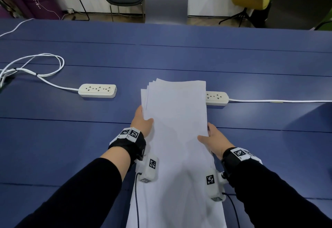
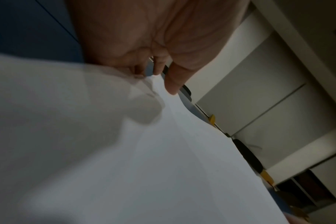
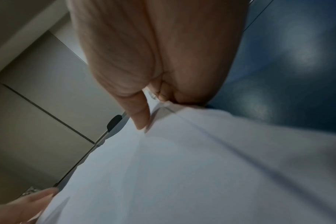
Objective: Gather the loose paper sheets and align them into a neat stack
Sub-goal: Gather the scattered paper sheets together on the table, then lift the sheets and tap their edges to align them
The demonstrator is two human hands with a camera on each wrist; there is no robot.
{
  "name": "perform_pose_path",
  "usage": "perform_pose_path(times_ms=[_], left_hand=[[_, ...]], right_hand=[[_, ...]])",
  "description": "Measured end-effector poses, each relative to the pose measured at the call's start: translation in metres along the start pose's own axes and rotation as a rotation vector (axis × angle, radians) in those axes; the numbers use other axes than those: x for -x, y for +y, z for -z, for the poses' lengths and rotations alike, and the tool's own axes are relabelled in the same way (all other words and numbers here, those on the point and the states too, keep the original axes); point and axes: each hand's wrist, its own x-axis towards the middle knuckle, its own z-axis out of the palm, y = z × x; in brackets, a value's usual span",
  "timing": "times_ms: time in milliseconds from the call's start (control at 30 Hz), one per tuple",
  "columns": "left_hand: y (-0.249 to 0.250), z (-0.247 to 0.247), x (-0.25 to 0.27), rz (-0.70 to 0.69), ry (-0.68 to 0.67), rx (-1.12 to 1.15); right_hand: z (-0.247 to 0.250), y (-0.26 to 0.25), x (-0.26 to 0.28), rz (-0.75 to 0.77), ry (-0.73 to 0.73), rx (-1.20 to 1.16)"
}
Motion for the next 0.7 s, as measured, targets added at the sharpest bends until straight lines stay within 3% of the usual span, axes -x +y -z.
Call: perform_pose_path(times_ms=[133,300,433,533,700], left_hand=[[-0.019,0.012,0.012,0.082,0.000,0.032],[-0.075,0.016,0.027,0.144,-0.117,0.078],[-0.071,0.010,0.057,0.152,-0.216,0.145],[-0.060,-0.002,0.066,0.152,-0.200,0.148],[-0.043,-0.008,0.074,0.252,-0.222,0.008]], right_hand=[[0.001,-0.007,0.011,-0.051,0.047,0.027],[0.001,-0.020,0.022,-0.126,-0.006,0.158],[-0.004,-0.008,0.026,-0.198,-0.085,0.072],[-0.007,0.018,0.019,-0.233,-0.104,-0.063],[-0.006,0.019,0.032,-0.191,-0.088,0.032]])
